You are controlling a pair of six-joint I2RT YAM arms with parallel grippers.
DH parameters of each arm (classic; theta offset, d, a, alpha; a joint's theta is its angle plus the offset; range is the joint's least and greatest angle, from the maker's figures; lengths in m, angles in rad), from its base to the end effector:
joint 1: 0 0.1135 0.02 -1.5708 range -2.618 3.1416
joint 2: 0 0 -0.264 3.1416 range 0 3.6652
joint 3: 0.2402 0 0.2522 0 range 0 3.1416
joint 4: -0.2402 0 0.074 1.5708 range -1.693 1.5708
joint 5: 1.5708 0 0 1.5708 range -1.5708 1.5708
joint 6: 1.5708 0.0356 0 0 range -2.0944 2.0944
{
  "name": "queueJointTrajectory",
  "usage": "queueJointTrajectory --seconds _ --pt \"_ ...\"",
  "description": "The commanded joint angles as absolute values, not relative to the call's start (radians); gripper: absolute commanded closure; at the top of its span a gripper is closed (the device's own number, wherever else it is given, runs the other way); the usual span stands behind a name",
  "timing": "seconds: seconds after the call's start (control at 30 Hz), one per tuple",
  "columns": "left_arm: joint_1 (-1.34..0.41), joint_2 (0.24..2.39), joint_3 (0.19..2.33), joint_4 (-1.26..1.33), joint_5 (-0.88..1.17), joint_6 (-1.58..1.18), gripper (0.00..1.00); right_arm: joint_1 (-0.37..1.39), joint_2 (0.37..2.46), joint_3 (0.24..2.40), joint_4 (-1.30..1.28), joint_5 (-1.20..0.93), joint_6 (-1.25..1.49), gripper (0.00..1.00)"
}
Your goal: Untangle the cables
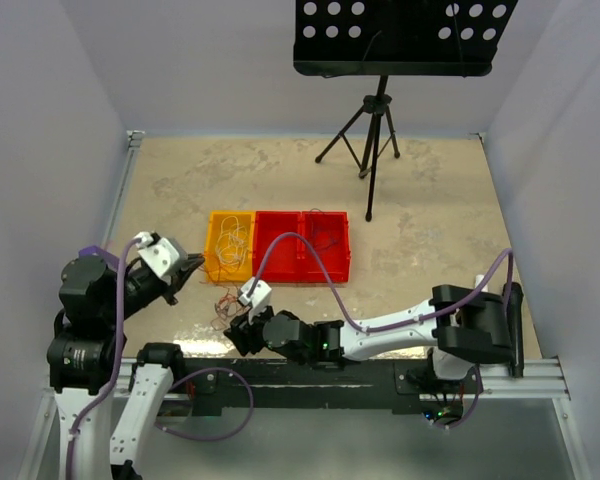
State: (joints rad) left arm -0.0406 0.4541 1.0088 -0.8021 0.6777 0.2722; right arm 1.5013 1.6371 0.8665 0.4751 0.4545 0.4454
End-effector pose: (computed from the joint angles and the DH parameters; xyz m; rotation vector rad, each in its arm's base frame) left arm 0.0571 -0.0247 0.3844 0.7346 1.6262 -0.4476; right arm 0.0403 0.3545 0.2185 -0.6807 1.8180 0.9231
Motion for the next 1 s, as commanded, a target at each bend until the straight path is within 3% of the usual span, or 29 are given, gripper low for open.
queueJointTrajectory --seconds 0.0,0.27,0.4,0.6,0.77,0.97 --pt "-0.038 0.353 1.052 -0.854 0.929 0.541 1.0 1.502 1.553 0.879 0.514 0.485 0.462 0.49" --pt "-0.038 0.379 1.094 -1.07 1.081 0.938 1.0 1.502 1.186 0.68 0.453 0.448 0.541 0.5" --pt "-0.038 0.403 1.097 -1.222 1.167 1.246 1.0 1.496 0.98 0.588 0.408 0.529 0.56 0.49" --pt "-0.038 0.37 1.059 -1.316 1.246 1.618 1.0 1.33 1.202 0.664 0.304 0.341 0.603 0.47" --pt "-0.049 0.285 0.991 -1.316 1.192 1.951 1.0 1.319 1.442 0.75 0.304 0.279 0.601 0.47" --pt "-0.071 0.258 0.914 -1.318 1.178 2.461 1.0 1.278 1.482 0.787 0.345 0.224 0.577 0.46"
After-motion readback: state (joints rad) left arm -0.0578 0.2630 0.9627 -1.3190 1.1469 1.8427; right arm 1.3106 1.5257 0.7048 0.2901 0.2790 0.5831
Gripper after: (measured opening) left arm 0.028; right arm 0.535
